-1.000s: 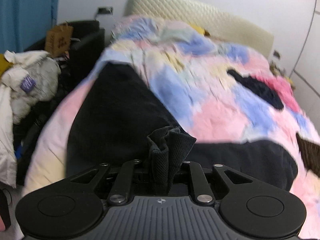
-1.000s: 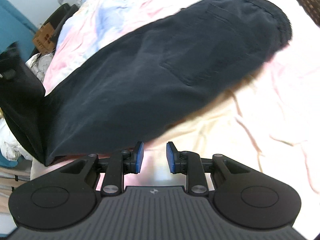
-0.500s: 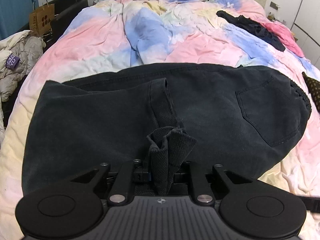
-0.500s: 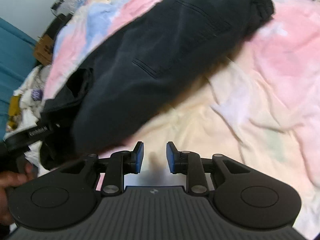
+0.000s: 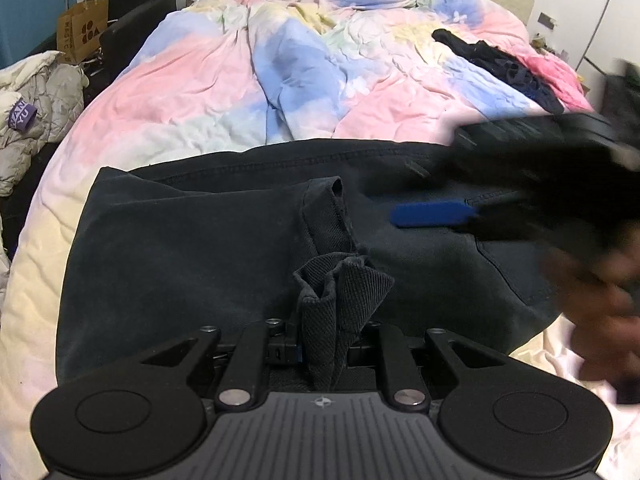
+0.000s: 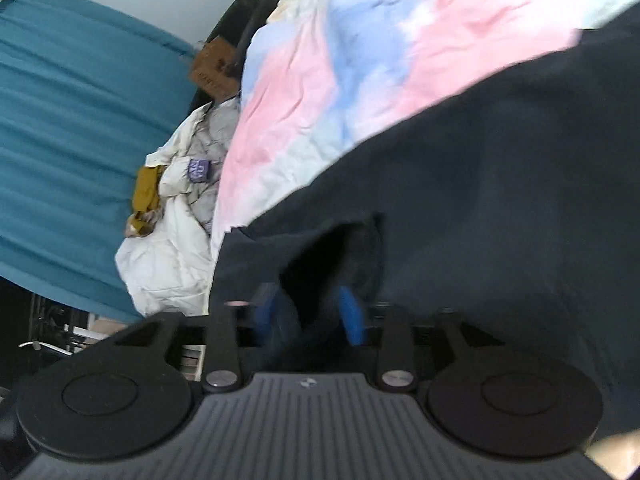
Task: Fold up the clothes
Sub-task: 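Grasp the pants with the right gripper while the left gripper holds a corner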
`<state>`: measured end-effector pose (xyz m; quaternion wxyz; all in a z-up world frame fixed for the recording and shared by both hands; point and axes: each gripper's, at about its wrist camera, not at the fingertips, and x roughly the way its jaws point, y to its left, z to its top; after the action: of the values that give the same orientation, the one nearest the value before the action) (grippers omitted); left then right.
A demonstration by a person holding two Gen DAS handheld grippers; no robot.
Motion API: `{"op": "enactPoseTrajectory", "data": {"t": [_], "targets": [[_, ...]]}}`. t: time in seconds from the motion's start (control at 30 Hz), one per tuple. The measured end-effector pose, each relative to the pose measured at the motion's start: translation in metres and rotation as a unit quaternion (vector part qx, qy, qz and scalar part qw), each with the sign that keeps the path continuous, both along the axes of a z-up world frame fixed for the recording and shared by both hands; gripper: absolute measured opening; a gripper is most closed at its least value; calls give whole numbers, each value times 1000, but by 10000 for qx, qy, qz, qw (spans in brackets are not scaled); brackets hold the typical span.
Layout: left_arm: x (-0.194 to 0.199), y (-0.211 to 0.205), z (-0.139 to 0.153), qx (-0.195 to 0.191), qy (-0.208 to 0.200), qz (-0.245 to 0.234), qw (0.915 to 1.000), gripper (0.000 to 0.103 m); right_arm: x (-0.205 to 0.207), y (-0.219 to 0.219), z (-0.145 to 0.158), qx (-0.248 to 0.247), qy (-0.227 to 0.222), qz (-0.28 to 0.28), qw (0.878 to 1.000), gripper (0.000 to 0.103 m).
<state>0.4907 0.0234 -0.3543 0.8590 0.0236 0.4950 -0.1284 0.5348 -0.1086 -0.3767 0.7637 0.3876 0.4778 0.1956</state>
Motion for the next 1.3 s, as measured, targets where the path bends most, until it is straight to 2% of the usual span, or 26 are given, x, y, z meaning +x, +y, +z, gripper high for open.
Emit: {"op": "enactPoseTrajectory", "data": {"t": [0.03,0.13,0.2,0.3,0.4,0.47,0.53,0.57,0.63,0.67,0.93,1.07,1.17,1.3], "targets": [[1,1,0,-24,15,18,10000,16,12,6,-6,-29,71,28,10000,64],[3,3,4,-74,30,78,9999,16,33,20,-23,-284,305,122,9991,66],[4,4,6,-87,49,97,9999,16,37,25,-30,-290,372,190,9987,66],[7,5,10,-74,86,128,9999,16,44,31,-41,-111,511,286,9982,76],[10,5,15,-75,112,260,9996,16,49,37,-47,-124,574,403,9975,76],[12,4,19,-72,125,349,9993,16,54,40,-48,-216,620,505,9966,67],[15,3,23,-85,110,460,9988,16,61,41,-49,-423,718,534,9951,47],[16,3,25,-103,102,523,9985,16,63,40,-48,-482,736,562,9945,42],[19,2,27,-143,94,605,9980,16,67,40,-48,-679,698,674,9930,16],[19,0,29,-154,83,629,9979,16,68,39,-46,-678,655,723,9929,11],[20,-18,58,-294,-326,748,9962,16,85,26,13,-734,-384,653,9944,8],[33,-32,57,-330,-415,691,9962,16,104,16,34,-802,-746,671,9917,9],[42,-41,42,-361,-228,719,9965,16,115,15,29,-1012,-788,775,9887,9],[51,-53,21,-217,5,553,9982,16,119,11,7,-1153,-643,834,9877,10]]}}
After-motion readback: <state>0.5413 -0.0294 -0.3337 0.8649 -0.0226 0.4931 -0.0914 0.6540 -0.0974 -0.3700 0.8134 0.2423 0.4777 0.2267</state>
